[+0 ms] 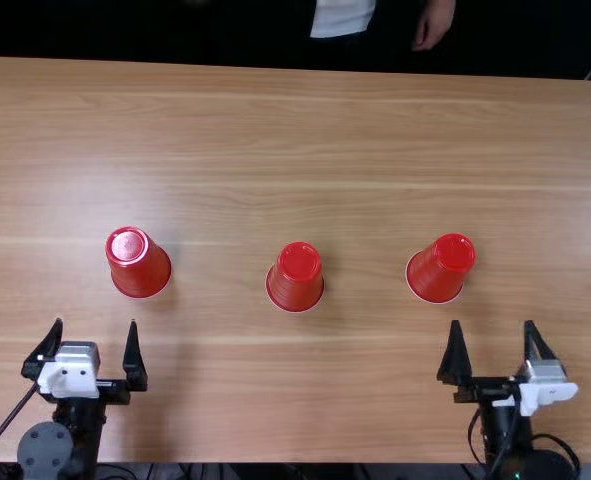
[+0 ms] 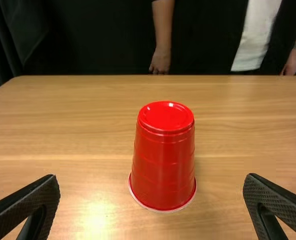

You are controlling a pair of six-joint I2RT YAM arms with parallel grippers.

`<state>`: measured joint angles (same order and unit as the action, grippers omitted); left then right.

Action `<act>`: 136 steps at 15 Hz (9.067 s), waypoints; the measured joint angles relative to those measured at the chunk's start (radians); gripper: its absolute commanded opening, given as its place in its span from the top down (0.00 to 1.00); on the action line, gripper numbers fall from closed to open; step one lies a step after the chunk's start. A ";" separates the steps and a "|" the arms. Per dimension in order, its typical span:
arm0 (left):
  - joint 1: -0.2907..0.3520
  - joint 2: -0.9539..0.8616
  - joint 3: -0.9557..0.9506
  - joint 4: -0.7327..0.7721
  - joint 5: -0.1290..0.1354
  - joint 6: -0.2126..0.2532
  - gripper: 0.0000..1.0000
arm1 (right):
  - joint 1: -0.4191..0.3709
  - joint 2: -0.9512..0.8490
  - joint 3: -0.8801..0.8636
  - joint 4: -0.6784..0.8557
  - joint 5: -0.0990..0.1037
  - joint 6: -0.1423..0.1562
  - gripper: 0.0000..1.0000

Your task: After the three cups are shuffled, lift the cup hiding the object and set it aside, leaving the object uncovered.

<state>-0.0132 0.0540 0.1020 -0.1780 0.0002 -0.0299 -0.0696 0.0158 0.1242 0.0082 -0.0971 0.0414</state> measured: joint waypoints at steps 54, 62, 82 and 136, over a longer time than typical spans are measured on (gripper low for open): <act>-0.060 1.806 1.412 -0.886 -0.019 -0.016 0.40 | -0.010 1.034 1.083 -1.013 0.000 -0.132 0.00; -0.059 1.825 1.417 -0.901 -0.019 -0.021 0.96 | -0.010 1.034 1.083 -1.013 0.000 -0.132 0.00; 0.178 1.759 1.600 -1.094 -0.182 -0.128 0.85 | -0.010 1.032 1.066 -1.013 0.000 -0.129 0.00; -0.026 -0.040 0.300 -0.726 -0.112 -0.131 0.00 | 0.016 0.013 0.482 -1.011 0.000 -0.124 0.00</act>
<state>-0.0395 0.0143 0.4023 -0.9039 -0.1120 -0.1612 -0.0532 0.0292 0.6060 -1.0023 -0.0967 -0.0830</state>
